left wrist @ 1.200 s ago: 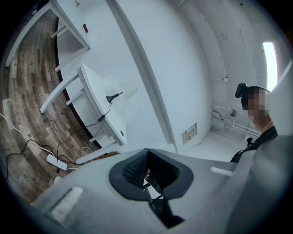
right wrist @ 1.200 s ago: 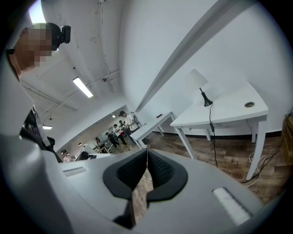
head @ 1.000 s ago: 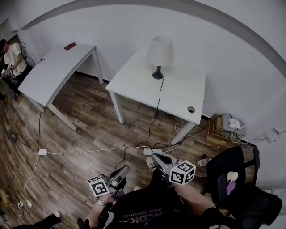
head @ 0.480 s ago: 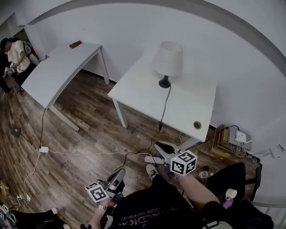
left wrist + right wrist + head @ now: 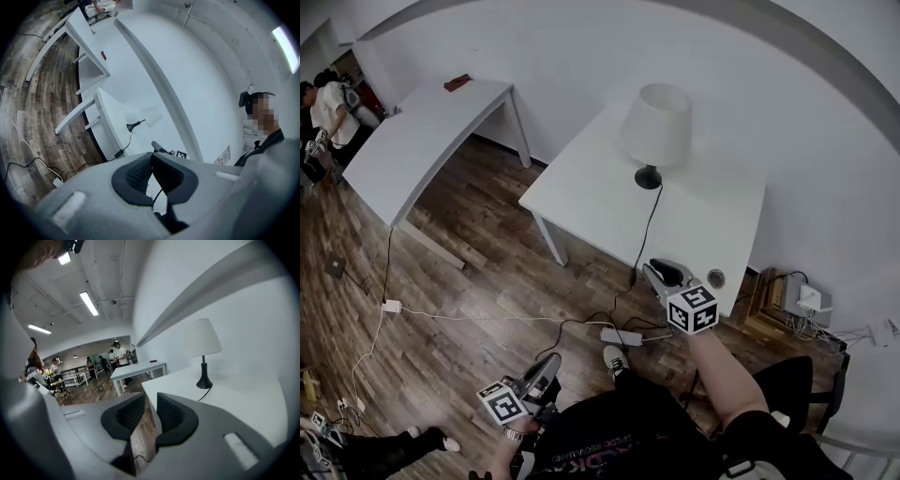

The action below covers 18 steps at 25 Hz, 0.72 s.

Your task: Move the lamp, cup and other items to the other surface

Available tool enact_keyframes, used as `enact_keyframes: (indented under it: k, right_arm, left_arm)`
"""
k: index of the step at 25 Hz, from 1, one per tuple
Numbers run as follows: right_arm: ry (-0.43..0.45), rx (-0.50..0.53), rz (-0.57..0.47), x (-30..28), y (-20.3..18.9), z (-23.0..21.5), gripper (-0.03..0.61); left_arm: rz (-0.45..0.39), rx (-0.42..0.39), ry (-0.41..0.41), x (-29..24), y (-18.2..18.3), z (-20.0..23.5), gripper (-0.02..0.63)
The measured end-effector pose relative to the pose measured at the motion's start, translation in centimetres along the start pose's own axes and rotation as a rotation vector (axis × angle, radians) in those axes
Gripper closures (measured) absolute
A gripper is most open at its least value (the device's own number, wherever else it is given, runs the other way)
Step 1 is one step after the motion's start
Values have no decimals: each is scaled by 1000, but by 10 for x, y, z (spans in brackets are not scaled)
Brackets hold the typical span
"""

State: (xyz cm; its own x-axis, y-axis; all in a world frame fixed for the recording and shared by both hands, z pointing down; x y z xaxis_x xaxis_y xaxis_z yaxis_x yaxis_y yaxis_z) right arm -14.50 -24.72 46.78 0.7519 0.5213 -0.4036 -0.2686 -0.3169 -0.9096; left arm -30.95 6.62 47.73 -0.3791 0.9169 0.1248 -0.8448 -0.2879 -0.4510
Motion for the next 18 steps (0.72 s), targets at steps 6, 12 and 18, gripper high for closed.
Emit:
enact_keyframes:
  k: [6, 12, 18]
  right_arm:
    - [-84, 101, 6, -50, 8, -65, 474]
    - [-160, 123, 24, -102, 18, -120, 456]
    - [-209, 109, 39, -151, 26, -155, 420]
  left_arm:
    - [11, -5, 50, -16, 1, 6, 617]
    - [-43, 19, 129, -10, 1, 13, 617]
    - [-61, 49, 191, -10, -8, 19, 617]
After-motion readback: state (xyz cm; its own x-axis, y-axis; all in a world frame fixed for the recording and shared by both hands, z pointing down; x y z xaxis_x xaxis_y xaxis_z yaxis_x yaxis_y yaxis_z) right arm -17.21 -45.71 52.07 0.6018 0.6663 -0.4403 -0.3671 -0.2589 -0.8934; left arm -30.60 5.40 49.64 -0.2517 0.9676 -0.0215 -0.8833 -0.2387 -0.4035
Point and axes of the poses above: the fingertips, and each gripper's own axes: x backward along the fingers, z to its left, y out of its top, the point moved 6 cm from there along x, backward along the fingers, and after that the axes turned 13 degrees about -y, right-handed, at the moved point
